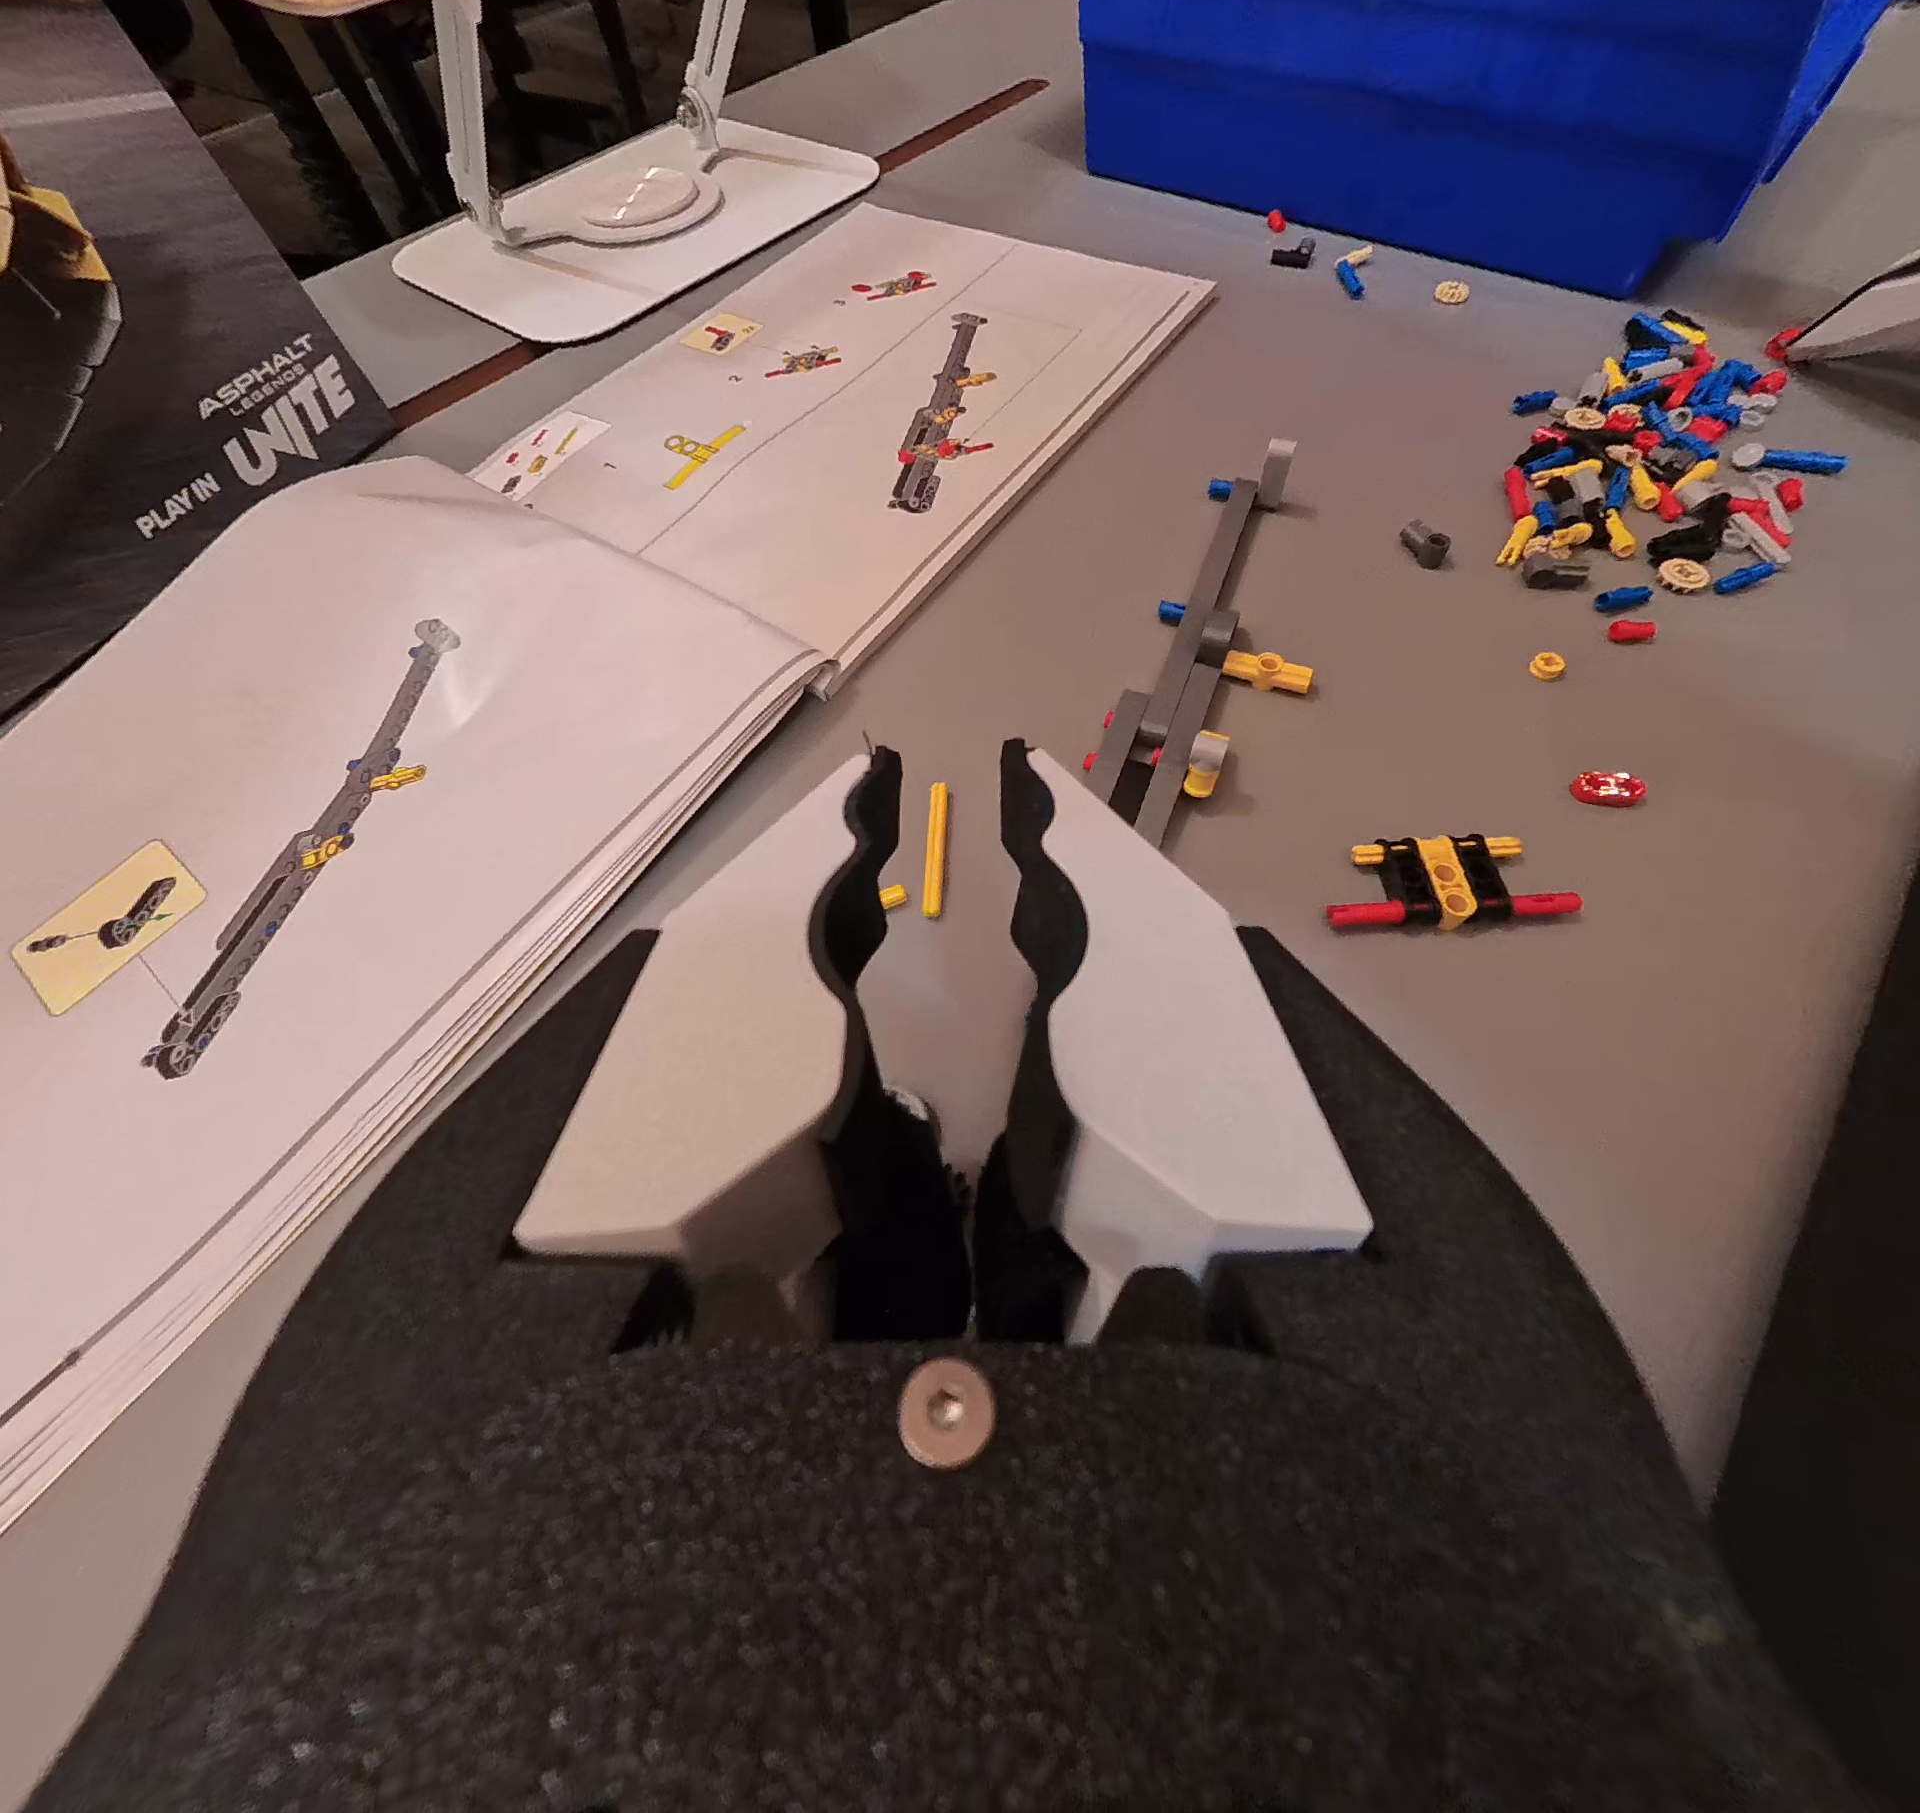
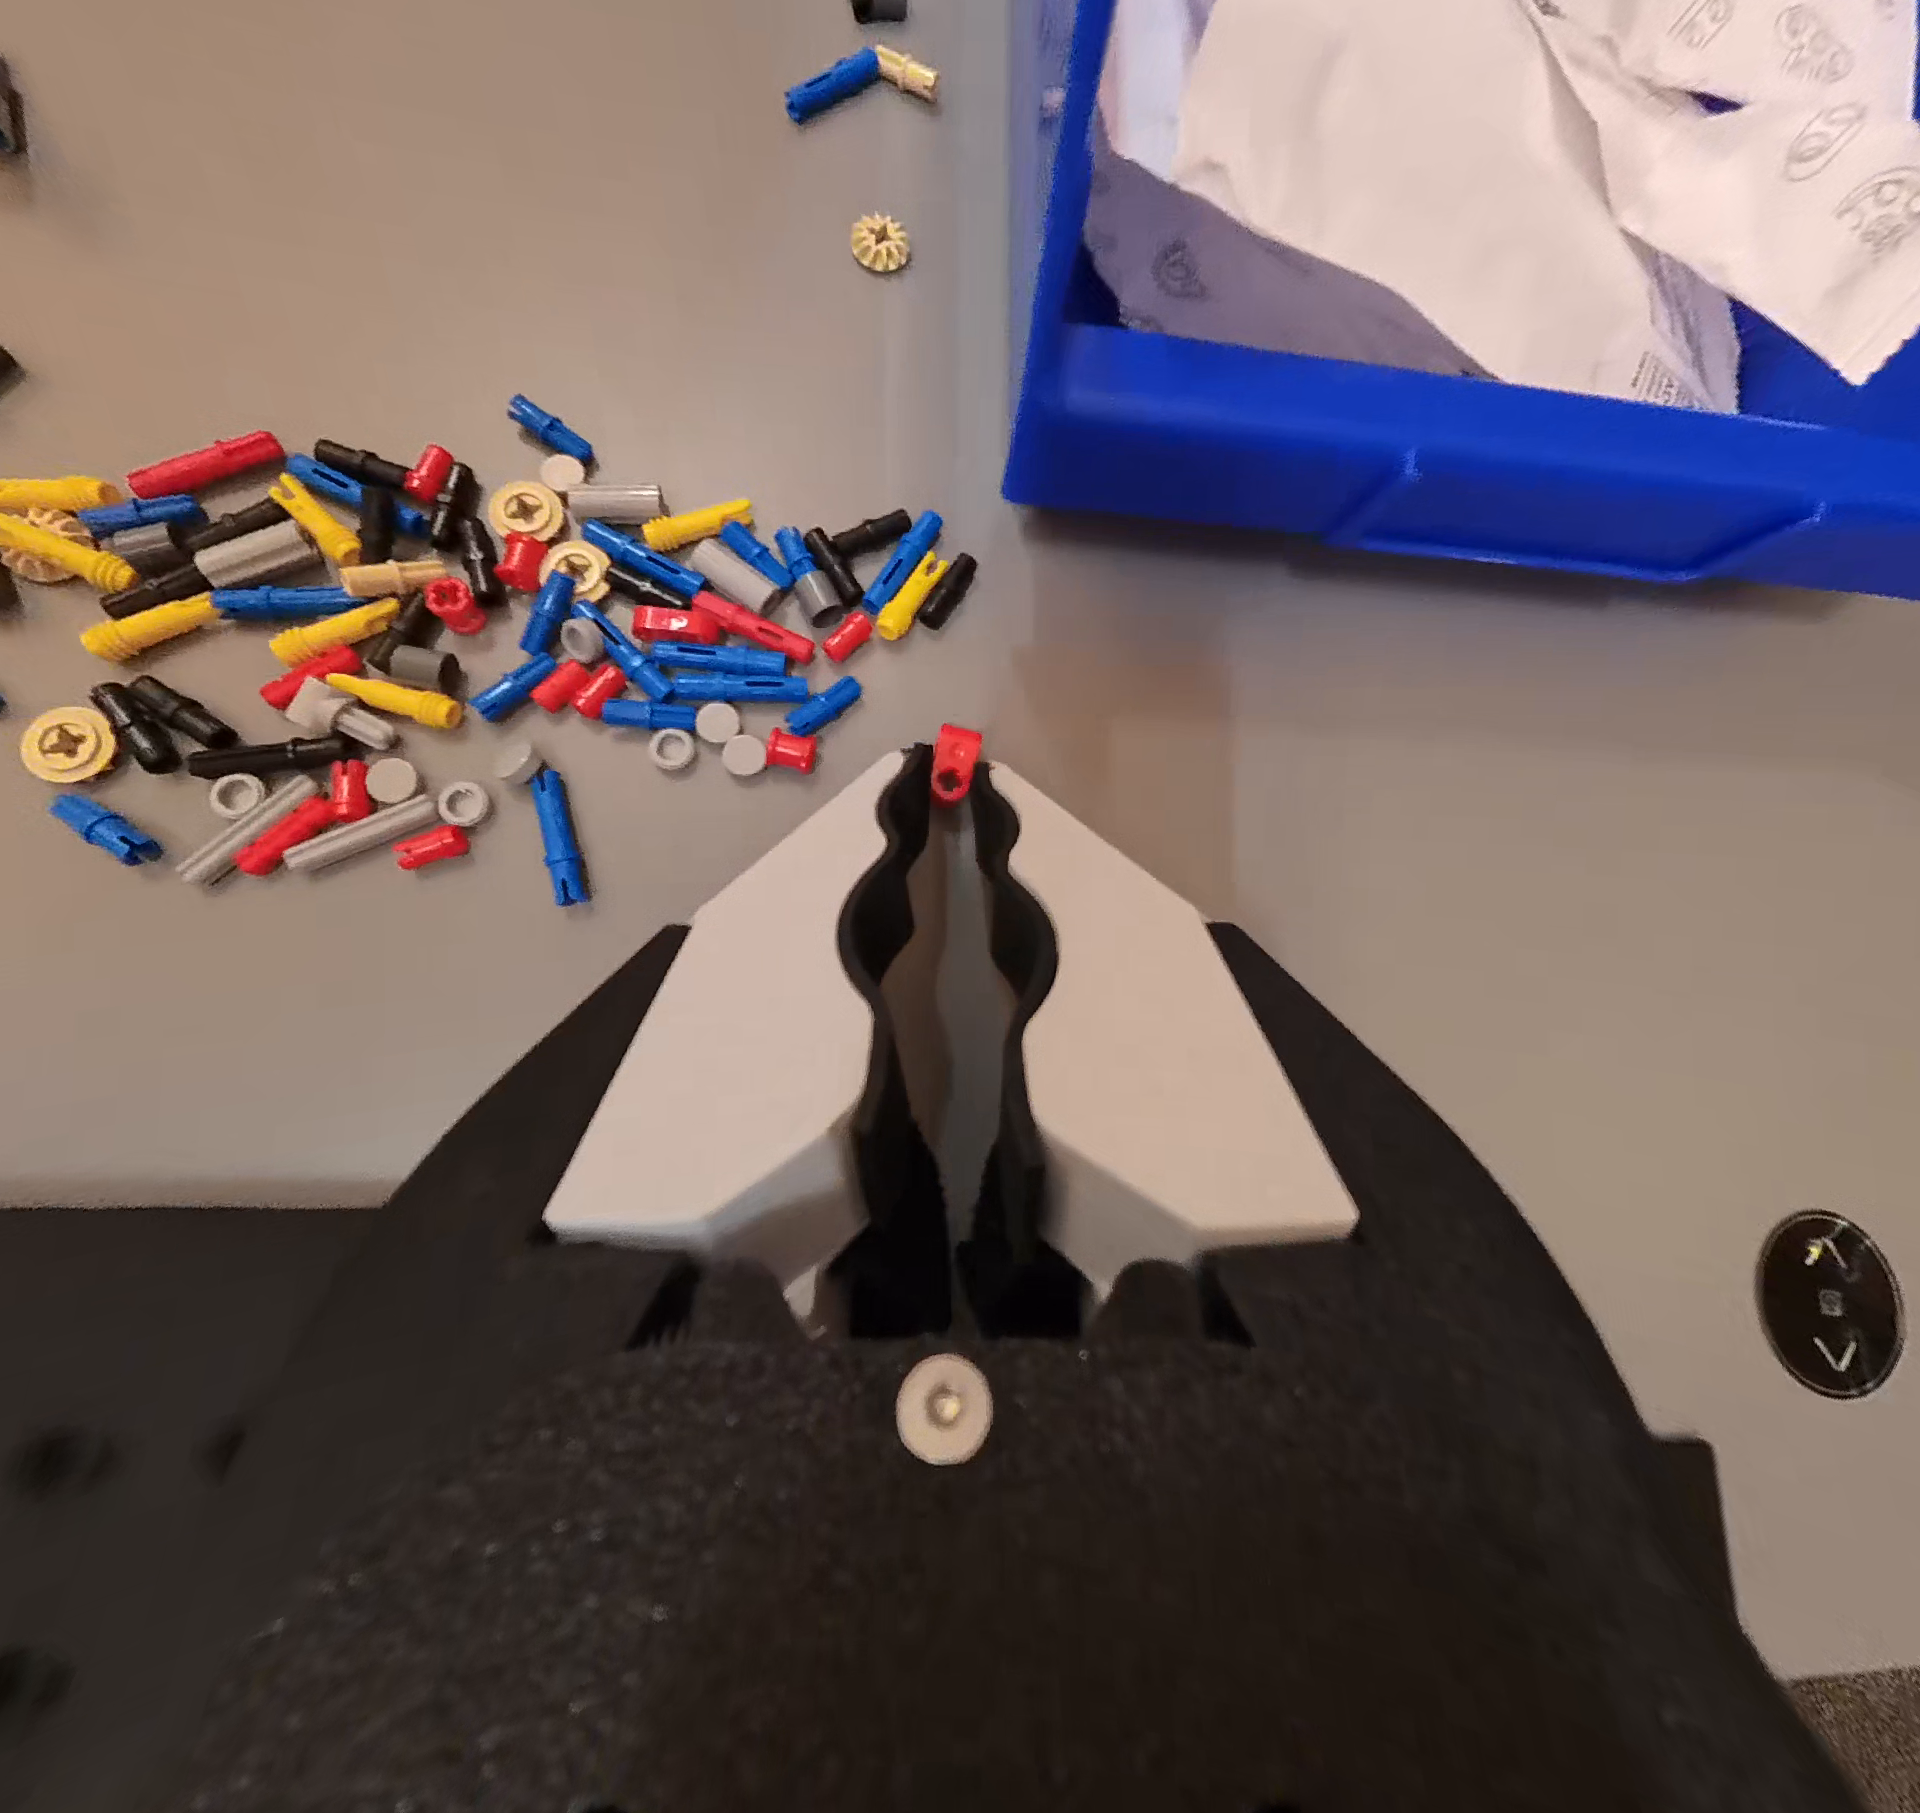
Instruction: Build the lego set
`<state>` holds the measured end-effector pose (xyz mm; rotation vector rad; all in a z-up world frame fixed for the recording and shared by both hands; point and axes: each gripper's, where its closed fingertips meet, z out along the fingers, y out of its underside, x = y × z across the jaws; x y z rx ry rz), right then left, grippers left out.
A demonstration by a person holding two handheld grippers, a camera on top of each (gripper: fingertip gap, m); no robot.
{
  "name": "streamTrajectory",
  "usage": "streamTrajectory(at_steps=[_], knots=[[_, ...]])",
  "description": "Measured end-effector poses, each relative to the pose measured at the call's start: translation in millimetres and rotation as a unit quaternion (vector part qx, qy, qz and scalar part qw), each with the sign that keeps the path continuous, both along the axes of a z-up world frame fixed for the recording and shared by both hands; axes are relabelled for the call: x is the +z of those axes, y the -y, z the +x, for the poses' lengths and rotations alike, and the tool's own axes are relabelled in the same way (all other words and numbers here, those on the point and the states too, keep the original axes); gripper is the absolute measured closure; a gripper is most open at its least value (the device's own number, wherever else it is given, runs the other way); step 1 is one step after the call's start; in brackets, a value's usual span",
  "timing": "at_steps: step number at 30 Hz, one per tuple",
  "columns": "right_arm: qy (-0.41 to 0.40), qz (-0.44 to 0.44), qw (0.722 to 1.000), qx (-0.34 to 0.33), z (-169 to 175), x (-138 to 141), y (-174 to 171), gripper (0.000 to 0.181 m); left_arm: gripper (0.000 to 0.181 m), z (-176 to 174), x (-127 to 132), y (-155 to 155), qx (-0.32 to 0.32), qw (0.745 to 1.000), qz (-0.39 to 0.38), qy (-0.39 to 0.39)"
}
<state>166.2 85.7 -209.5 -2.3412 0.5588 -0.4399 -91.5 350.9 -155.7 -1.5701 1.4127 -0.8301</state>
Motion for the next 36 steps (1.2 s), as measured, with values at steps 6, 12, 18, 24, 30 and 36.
streamTrajectory(at_steps=[6, 12, 18, 24, 30, 36], knots=[[-0.001, 0.012, 1.0, 0.012, -3.9, 0.0, -4.9, 0.166, 0.164, 0.0, 0.7, -0.3, 0.0, 1.0, 0.003, 0.001], [0.005, 0.07, 0.996, 0.052, -26.5, 36.4, -13.2, 0.161, 0.164, 0.0, -0.5, 0.6, -0.001, 1.0, 0.006, -0.002], [-0.057, 0.102, 0.986, 0.12, -80.8, 36.4, -38.7, 0.159, 0.164, 1.1, 0.5, 2.9, -0.004, 1.0, 0.012, -0.002], [-0.088, 0.101, 0.983, 0.126, -93.8, 23.8, -46.1, 0.155, 0.164, -1.2, 1.0, -0.1, 0.002, 1.0, 0.011, 0.0], [-0.069, 0.082, 0.987, 0.119, -90.0, 18.0, -46.5, 0.155, 0.164, -3.5, 3.5, -3.1, 0.01, 1.0, 0.011, 0.005], [-0.065, 0.083, 0.987, 0.118, -89.4, 17.9, -46.0, 0.157, 0.164, -23.1, 12.7, -21.2, 0.053, 0.998, 0.027, 0.015]])
